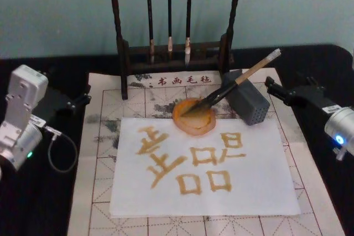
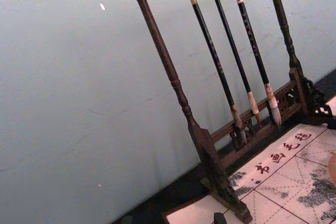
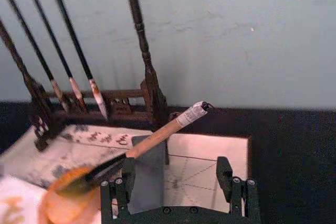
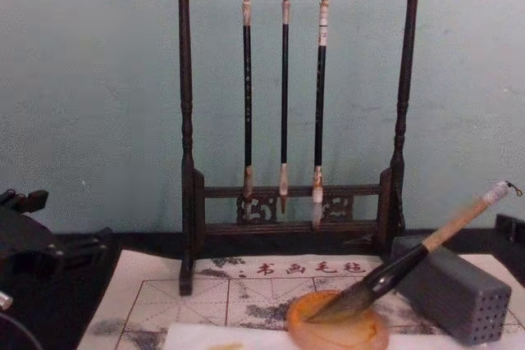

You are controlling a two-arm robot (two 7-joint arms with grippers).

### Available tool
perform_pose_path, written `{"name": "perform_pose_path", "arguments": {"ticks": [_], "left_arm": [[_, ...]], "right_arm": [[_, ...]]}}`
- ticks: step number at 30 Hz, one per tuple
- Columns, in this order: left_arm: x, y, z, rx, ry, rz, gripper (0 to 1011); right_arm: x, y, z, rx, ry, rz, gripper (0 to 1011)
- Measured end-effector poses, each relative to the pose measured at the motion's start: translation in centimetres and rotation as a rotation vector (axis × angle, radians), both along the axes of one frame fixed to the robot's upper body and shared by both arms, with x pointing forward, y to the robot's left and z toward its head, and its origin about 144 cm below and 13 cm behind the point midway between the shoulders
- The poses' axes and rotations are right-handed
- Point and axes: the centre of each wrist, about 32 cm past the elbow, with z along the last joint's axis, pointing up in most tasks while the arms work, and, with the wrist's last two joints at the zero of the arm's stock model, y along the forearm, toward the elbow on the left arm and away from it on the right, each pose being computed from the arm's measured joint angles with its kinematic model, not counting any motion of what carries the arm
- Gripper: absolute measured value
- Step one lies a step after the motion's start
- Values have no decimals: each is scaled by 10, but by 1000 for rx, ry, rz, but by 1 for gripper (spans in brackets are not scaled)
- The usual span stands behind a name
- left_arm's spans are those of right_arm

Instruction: Pick up the brush from the inkstone, write on the paper, then place the brush back to its original position.

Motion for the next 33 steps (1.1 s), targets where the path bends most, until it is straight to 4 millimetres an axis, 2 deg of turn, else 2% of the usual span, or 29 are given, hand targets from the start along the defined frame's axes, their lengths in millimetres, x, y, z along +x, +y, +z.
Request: {"name": "perform_pose_path", "arguments": {"ticks": [13, 33], "left_arm": [[0, 0, 0, 0, 0, 0, 1001], [0, 0, 0, 0, 0, 0, 1001]], "right_arm": [[16, 11, 6, 344, 179, -52, 1000], [41, 32, 7, 531, 296, -128, 1000]]}}
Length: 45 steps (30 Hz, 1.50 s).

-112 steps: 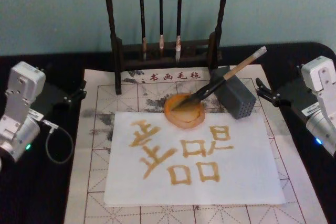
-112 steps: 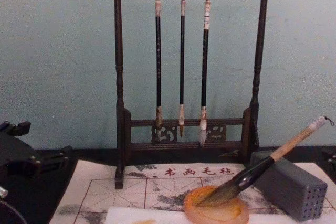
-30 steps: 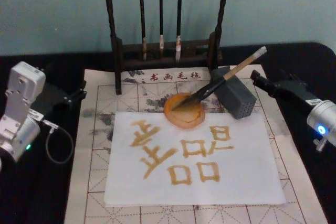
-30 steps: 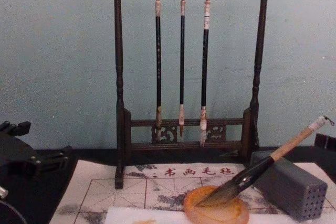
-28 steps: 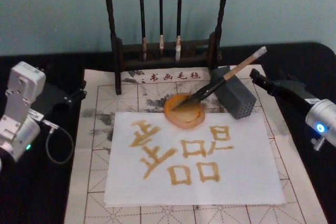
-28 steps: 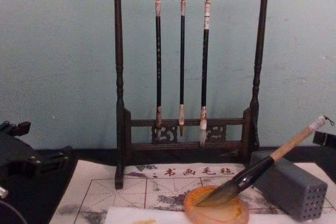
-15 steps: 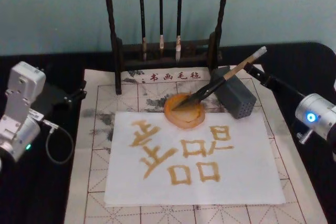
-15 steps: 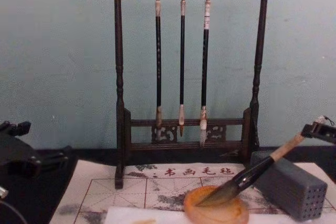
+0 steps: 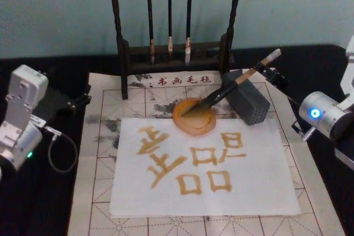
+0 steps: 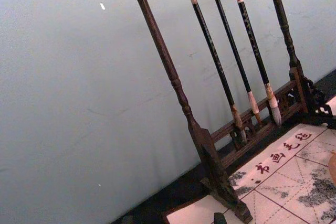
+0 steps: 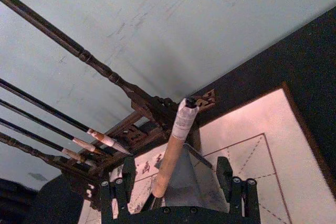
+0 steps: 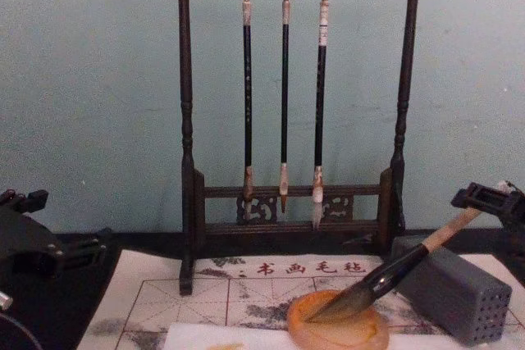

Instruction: Pick up the brush from the inkstone, write on the paper, then place the brush back to its original position.

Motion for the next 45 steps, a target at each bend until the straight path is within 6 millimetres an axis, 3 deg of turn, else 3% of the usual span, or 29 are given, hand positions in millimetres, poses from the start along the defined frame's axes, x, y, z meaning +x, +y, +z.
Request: {"name": "perform_pose_path", "arguments": {"ticks": [19, 45], "left_arm": [[0, 0, 0, 0, 0, 0, 1001], [0, 0, 0, 0, 0, 0, 1001]], "right_arm": [[16, 11, 0, 54, 19, 18, 1000], [20, 16, -2, 108, 54, 1, 1000]]}}
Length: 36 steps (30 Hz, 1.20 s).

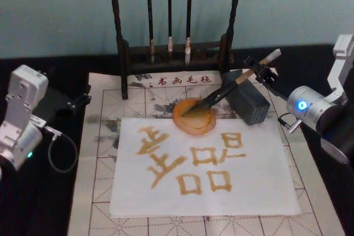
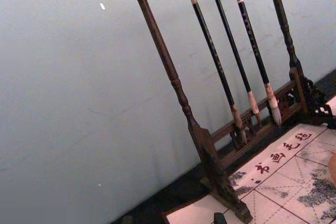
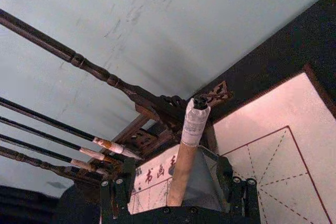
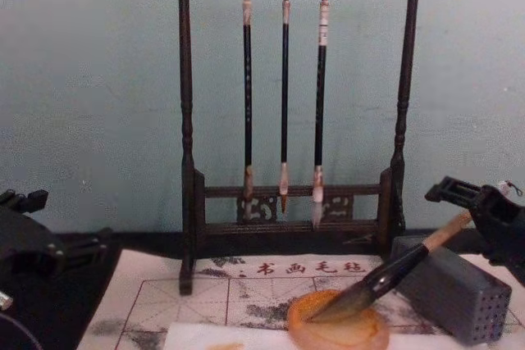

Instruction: Pick up the brush from the inkstone, write on the paper, then place the brush back to its original position.

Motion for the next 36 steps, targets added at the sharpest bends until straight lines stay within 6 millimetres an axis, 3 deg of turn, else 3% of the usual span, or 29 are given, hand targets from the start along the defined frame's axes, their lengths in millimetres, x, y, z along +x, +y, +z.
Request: {"name": "perform_pose_path", "arguments": {"ticks": [20, 27, 36], "left_arm": [[0, 0, 0, 0, 0, 0, 1001], [0, 0, 0, 0, 0, 0, 1001], [0, 0, 0, 0, 0, 0, 1001]], "right_arm": [[1, 0, 0, -5, 0, 3, 996], [1, 0, 0, -4, -1, 3, 853], [1, 0, 0, -4, 0, 3, 574]]}}
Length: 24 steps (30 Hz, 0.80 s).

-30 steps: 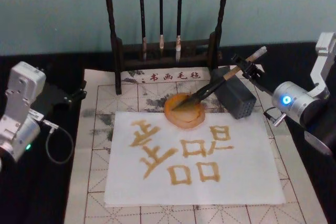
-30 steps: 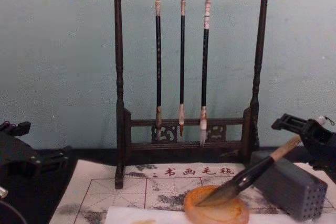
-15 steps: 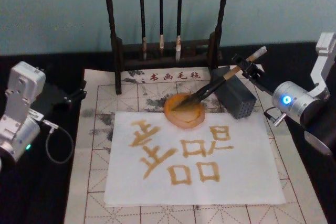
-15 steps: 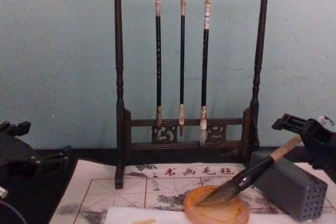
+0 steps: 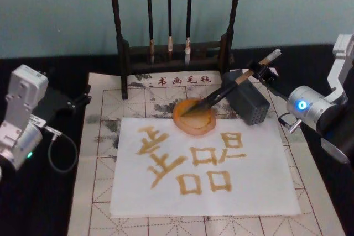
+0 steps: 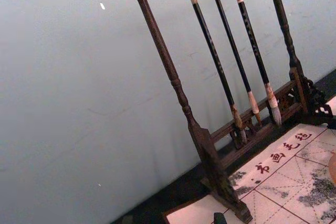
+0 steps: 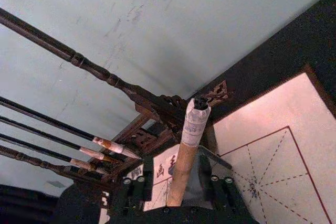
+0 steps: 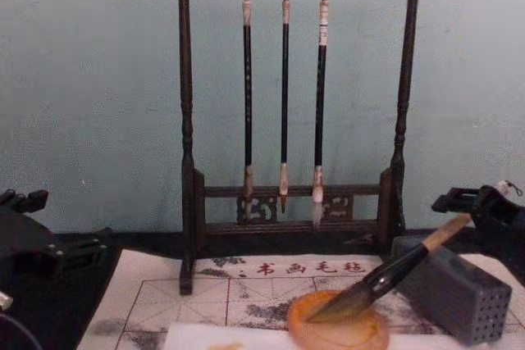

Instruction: Pick up the brush from the inkstone, write on the paper, then place the brush back to its original position.

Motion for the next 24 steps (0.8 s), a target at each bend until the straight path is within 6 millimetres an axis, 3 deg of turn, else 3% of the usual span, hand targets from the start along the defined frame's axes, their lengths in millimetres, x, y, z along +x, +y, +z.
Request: {"name": "perform_pose_path", "arguments": {"ticks": [13, 24], "left_arm": [[0, 0, 0, 0, 0, 0, 1001], [0, 0, 0, 0, 0, 0, 1001]], "right_arm": [[0, 0, 0, 0, 0, 0, 195], [0, 0, 0, 0, 0, 0, 194]]}}
